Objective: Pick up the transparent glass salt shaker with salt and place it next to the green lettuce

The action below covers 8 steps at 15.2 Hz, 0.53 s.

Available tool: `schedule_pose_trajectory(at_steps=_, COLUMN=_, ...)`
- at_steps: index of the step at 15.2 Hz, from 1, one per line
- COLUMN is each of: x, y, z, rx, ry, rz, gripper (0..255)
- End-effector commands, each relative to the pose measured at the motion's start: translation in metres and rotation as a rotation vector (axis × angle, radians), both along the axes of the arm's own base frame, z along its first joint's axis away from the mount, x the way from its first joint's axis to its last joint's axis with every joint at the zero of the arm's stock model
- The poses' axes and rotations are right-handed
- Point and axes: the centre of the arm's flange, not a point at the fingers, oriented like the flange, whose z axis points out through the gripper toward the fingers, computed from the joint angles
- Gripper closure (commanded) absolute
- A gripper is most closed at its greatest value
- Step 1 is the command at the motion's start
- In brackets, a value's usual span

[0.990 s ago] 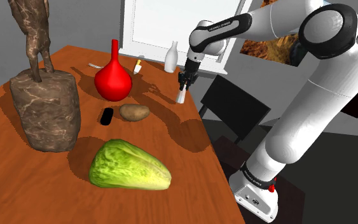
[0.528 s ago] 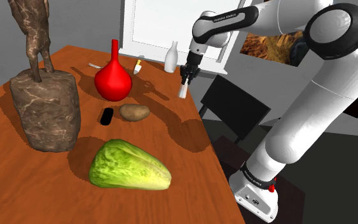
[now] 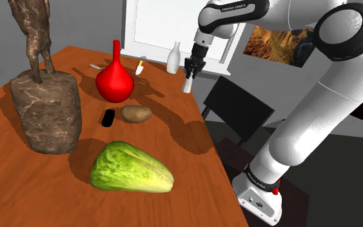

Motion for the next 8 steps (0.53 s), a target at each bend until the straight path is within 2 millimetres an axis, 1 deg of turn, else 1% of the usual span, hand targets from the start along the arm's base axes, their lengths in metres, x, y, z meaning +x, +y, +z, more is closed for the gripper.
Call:
schedule_pose_trajectory(at_steps=1, x=0.0, y=0.0, z=0.011, rx=0.0, ry=0.0, rz=0.0, gripper=255)
schedule_pose_trajectory(at_steps=8, x=0.0, y=0.0, z=0.048, rx=0.0, ry=0.0, rz=0.0, gripper=255)
